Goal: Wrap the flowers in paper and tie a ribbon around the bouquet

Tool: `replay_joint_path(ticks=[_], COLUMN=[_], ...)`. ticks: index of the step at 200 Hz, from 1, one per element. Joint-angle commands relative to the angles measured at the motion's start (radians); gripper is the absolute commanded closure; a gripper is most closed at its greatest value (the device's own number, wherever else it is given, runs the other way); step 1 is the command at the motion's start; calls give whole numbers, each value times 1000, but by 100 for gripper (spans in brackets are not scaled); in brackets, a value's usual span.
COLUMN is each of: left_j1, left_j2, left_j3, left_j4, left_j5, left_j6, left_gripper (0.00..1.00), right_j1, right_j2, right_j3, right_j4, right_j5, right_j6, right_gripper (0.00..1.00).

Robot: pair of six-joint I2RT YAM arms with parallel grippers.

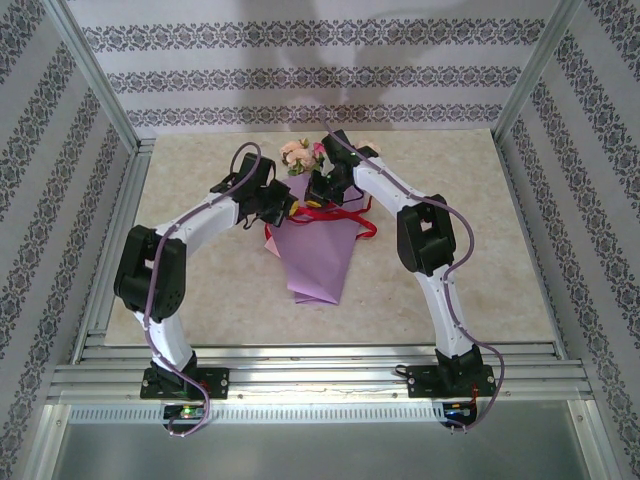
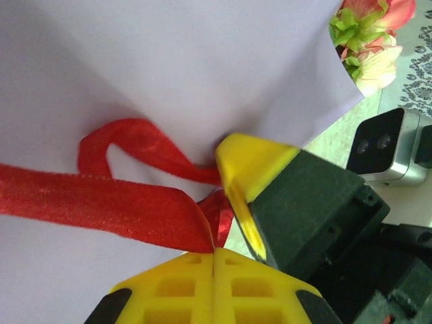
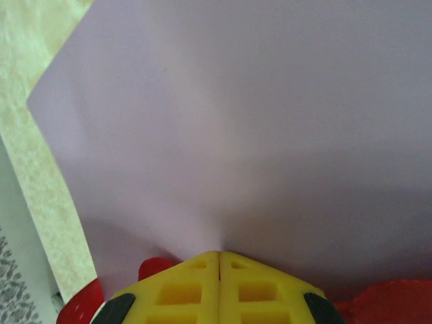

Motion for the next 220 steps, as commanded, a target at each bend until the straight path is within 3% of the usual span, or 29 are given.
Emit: replay_joint_path(ticks=[1,33,97,153,198,220], left_j1=[20,38,58,65,65,68], left_j2=[40,88,168,204,207,197], left_j3=[55,79,131,141,158,162], left_j4=[-33,-25,-15,0,-19,-40], left_j5=[22,48,85,95,105,103], left_j6=[84,120,194,213,219,224], left_gripper=[100,100,100,100,98,92], right_j1=[15,5,-17,23,76,87], right_j2=[-60,-105,-166,-196,-148,-126], right_j3=[-34,-94,-55,-110,-100,-100], right_j4=[-32,-12,-78,-92,-149,-164], right_j5=[-77,-81,24,105,278,336], right_j6=[-51,-49,-146,-288,-399,-406], right_gripper=[100,100,81,68,65,70])
